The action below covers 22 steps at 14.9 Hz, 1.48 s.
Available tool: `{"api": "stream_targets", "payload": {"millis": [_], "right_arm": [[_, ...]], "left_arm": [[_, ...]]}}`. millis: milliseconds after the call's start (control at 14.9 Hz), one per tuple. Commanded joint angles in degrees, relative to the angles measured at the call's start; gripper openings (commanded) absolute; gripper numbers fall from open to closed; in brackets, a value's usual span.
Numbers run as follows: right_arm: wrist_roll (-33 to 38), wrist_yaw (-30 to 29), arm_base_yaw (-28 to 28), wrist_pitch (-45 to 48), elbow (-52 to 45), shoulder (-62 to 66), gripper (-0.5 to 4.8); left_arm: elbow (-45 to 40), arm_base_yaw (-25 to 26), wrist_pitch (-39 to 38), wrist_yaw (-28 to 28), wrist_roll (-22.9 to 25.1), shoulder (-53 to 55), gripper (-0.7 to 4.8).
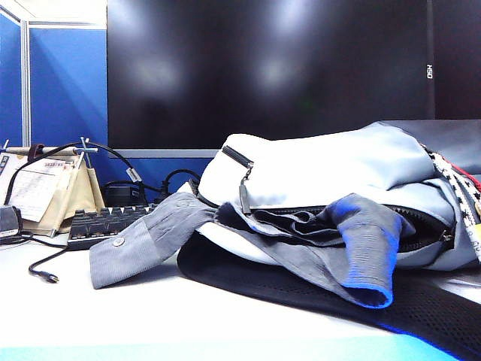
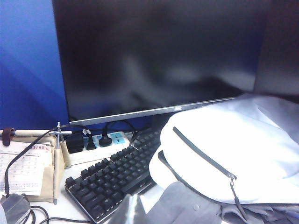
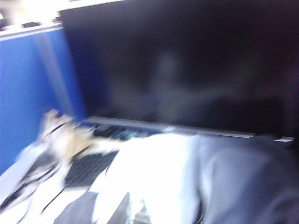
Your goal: Put the gray clothes into the backpack.
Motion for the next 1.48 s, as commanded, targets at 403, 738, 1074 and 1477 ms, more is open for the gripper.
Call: {"api": "stream_targets", "payload": {"millis": [403,738,1074,1477], "right_arm": [[-3.58,5.57,4.55,-5.6,-17.16,-17.97,-0.06],[-1.16,11.23,7.34,31.26,-39.54,-17.81,-0.06],[-0.98,10.27,7.37,22.23,-44.96,-17.77,-0.06],[-1.03,10.32,7.34,8.72,-44.98,-17.77,-0.06]], "left_arm": [[-0.63,0.09,1.97,-0.57,-2.38,0.0,-0.06],[-0.63,0.09,1.84,-2.12,-2.29,0.04,-0.06],[-0.63,0.09,-0.28,-1.68,-2.82,0.04,-0.06],[-0.63,0.09,-0.33,-1.68,-2.8,0.04,-0.06]]}}
